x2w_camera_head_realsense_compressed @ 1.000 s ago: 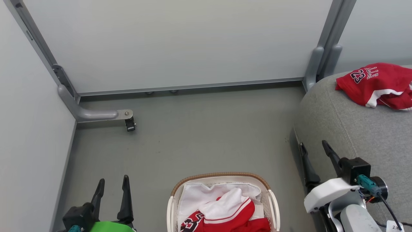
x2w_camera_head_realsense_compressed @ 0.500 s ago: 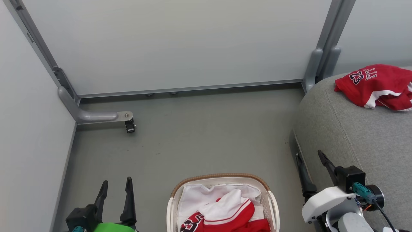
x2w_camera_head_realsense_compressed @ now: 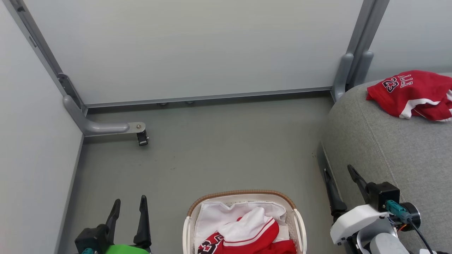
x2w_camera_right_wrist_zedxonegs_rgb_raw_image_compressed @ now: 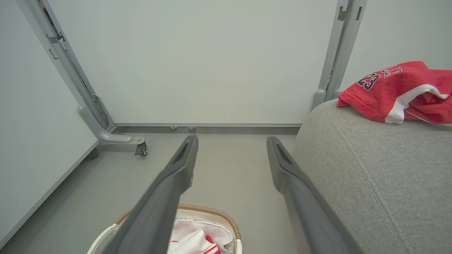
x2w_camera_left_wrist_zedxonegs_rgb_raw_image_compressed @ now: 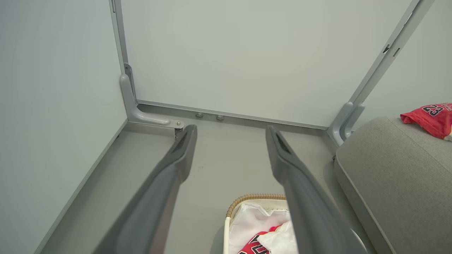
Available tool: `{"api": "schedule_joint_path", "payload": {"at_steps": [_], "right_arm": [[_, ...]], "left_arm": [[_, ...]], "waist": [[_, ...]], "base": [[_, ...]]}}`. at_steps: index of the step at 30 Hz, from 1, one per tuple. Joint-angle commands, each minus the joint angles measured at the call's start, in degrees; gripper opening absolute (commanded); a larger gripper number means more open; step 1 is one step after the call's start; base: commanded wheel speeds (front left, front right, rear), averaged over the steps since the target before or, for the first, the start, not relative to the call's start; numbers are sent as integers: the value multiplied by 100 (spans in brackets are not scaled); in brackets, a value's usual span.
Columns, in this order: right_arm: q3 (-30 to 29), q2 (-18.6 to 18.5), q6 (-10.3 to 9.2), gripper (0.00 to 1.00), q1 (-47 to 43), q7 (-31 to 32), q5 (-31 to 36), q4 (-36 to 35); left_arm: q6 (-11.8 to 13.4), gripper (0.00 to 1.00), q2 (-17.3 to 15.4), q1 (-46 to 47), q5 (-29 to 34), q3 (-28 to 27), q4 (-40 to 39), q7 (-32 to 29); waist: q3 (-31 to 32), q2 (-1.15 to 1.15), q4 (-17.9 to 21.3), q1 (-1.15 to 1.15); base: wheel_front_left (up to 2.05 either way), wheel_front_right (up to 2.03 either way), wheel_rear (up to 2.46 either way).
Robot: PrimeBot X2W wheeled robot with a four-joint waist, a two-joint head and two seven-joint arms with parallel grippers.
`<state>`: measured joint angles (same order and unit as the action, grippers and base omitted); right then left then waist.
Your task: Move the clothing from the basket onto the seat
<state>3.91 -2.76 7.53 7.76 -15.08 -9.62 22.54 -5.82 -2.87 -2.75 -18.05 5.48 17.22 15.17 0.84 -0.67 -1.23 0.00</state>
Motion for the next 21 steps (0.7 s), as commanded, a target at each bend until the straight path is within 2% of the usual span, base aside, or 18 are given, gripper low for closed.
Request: {"api": "schedule_joint_path", "payload": {"at_steps": [1, 6, 12, 17, 21], "right_arm": [[0, -24, -8, 100, 19, -13, -20, -13], [-49, -24, -8, 100, 42, -13, 27, -91], [-201, -24, -8, 100, 148, -13, 162, -228], [-400, -23, -8, 100, 406, -13, 353, -416], [-529, -23, -8, 100, 698, -13, 449, -571]], "left_arm": [[-9, 100, -4, 61, 2, -3, 19, -3], [-35, 100, -3, 133, 93, 147, 83, -3], [-106, 100, -5, 439, 295, 645, 342, -3], [-151, 100, -7, 1087, 435, 1147, 783, -2], [-169, 100, -8, 1779, 581, 1780, 1422, -3]], "waist": [[-7, 67, -1, 0], [-52, 67, 0, 0], [-266, 67, 19, 0], [-833, 67, 88, 0], [-1431, 67, 201, 0]], "base": [[0, 0, 0], [0, 0, 0], [0, 0, 0], [0, 0, 0], [0, 0, 0]]}}
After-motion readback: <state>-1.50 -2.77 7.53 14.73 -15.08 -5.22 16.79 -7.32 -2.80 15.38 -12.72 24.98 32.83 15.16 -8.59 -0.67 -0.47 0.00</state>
